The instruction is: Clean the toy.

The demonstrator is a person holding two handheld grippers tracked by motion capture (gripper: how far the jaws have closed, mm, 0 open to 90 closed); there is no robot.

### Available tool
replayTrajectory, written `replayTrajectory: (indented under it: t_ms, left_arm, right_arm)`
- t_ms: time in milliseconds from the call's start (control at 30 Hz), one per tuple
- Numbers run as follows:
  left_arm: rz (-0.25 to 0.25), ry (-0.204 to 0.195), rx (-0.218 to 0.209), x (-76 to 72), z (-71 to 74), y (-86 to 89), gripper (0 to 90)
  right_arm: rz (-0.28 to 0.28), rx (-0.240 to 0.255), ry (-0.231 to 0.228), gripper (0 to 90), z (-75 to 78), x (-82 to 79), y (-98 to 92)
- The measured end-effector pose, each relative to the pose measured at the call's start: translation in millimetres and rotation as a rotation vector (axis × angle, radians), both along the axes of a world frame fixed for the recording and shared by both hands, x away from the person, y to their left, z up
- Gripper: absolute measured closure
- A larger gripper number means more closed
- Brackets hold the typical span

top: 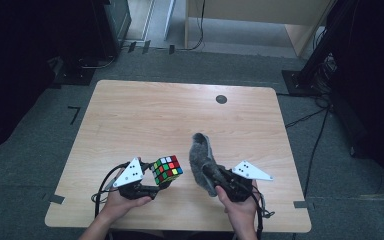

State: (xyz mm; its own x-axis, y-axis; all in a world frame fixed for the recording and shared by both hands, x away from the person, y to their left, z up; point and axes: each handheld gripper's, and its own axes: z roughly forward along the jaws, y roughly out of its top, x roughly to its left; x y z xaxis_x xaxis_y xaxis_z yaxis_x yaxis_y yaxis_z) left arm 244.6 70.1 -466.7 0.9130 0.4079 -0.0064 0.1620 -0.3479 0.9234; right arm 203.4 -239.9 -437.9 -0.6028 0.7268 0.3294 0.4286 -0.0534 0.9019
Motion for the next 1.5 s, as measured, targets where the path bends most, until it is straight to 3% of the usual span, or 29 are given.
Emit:
replayTrajectory:
  t_ms: [100, 167, 233, 333, 433, 533, 633, 667, 767, 933, 1067, 1167, 1367, 1500]
  left_arm:
    - [-0.035, -0.019, 0.025, -4.5, -0.4, -6.1, 33.0]
    - [-0.054, -0.026, 0.025, -7.3, 0.1, -9.2, 33.0]
    - [-0.078, -0.029, 0.020, -10.1, 2.2, -11.2, 33.0]
    - [-0.090, -0.045, 0.029, -12.5, 3.8, -11.1, 33.1]
    - [-0.077, -0.037, 0.035, -11.2, 3.9, -11.9, 33.1]
    - [-0.066, -0.032, 0.063, -10.2, 2.1, -14.7, 33.1]
    - [-0.086, -0.036, 0.067, -12.2, 1.7, -16.4, 33.1]
    - [-0.085, -0.042, 0.068, -12.9, 2.6, -16.1, 33.1]
    - [-0.089, -0.057, 0.076, -14.9, 4.0, -14.9, 33.1]
    - [-0.078, -0.071, 0.089, -18.4, 4.6, -16.9, 33.2]
    - [-0.080, -0.079, 0.036, -21.1, 8.4, -16.0, 34.0]
    - [-0.078, -0.084, 0.038, -20.8, 8.6, -15.4, 34.1]
    - [-0.080, -0.091, -0.006, -22.0, 10.8, -13.3, 33.9]
    - [-0.083, -0.099, 0.005, -22.1, 11.2, -13.0, 33.9]
  right_arm:
    - [0.085, 0.027, -0.036, 73.0, 11.9, -9.7, 17.7]
    - [0.146, 0.035, -0.036, 72.3, 14.6, -13.6, 27.7]
    - [0.163, 0.019, -0.030, 71.9, 13.4, -15.0, 33.8]
    - [0.129, 0.029, -0.002, 71.7, 8.7, -11.6, 29.7]
    - [0.059, -0.026, 0.025, 71.7, 4.5, -7.6, 22.1]
    - [0.097, 0.006, 0.015, 70.4, 7.8, -9.4, 22.6]
    - [0.155, 0.000, -0.016, 69.4, 13.8, -13.4, 33.0]
    - [0.154, -0.014, -0.015, 69.2, 13.6, -13.5, 35.7]
    - [0.147, 0.042, 0.007, 69.2, 6.5, -10.9, 31.6]
    - [0.114, 0.068, 0.054, 69.6, -2.4, -8.1, 24.9]
    - [0.071, 0.057, 0.080, 70.5, -4.0, -5.9, 20.3]
    - [0.052, 0.046, 0.074, 71.1, -6.2, -6.0, 21.5]
    - [0.048, 0.074, 0.137, 72.2, -12.0, -2.6, 22.1]
    - [0.051, 0.123, 0.184, 72.8, -18.1, -0.3, 21.1]
